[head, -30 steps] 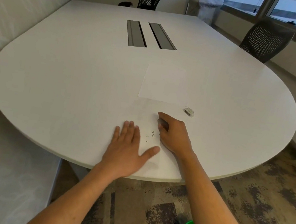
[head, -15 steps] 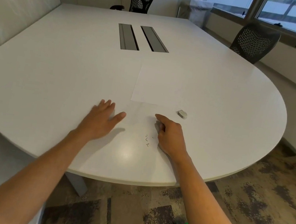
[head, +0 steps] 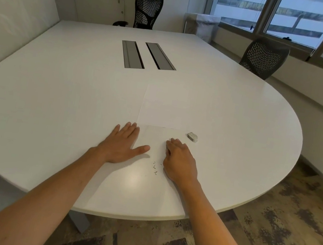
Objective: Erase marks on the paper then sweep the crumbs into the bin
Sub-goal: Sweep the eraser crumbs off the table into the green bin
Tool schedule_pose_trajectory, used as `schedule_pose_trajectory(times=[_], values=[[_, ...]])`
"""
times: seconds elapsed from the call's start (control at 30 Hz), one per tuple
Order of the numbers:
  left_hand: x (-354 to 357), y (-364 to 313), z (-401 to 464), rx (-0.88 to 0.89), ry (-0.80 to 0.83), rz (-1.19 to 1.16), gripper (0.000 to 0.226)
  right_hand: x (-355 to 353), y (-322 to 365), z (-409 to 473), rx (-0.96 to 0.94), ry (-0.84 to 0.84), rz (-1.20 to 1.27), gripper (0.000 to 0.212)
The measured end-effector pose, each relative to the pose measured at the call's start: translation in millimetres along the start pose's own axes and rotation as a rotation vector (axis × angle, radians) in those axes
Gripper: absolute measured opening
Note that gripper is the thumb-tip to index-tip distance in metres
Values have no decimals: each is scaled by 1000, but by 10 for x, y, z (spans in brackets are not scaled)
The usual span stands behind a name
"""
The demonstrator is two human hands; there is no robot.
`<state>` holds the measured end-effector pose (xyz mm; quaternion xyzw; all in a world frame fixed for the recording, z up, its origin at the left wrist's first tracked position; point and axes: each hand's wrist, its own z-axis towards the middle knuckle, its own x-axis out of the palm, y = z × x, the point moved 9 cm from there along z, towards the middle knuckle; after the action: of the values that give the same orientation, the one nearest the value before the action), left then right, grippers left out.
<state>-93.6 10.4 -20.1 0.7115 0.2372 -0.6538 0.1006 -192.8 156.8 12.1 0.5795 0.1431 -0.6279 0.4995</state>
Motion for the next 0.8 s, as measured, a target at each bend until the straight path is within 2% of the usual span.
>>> schedule_pose_trajectory(times=[0.1, 0.17, 0.27, 0.33, 0.4, 0.5, 0.6, 0.67, 0.73, 0.8], values=[[82, -209, -143, 74, 39, -2, 115, -1, 10, -5, -13, 29, 3, 17], [141, -410, -287, 156, 72, 4, 106, 31, 5, -18, -24, 60, 0, 19], [172, -806, -615, 317, 128, -81, 81, 99, -3, -16, -33, 117, 79, 24], [150, -915, -792, 310, 169, -270, 63, 4, -57, -30, 1, 73, 254, 24], [23, -869, -859, 258, 113, -490, 61, -156, -153, -88, 9, 19, 366, 28], [-180, -603, -770, 168, -88, -647, 79, -398, -391, -196, 9, -34, 295, 33], [-126, -295, -579, 9, -125, -460, 100, -470, -704, -254, 79, 7, 75, 26], [-6, -264, -497, -17, -57, -240, 112, -388, -754, -295, 54, 109, -65, 38], [92, -335, -469, 10, -20, -95, 110, -274, -650, -345, -22, 210, -154, 52], [142, -451, -480, 69, 3, -63, 105, -172, -447, -402, -114, 281, -170, 57]])
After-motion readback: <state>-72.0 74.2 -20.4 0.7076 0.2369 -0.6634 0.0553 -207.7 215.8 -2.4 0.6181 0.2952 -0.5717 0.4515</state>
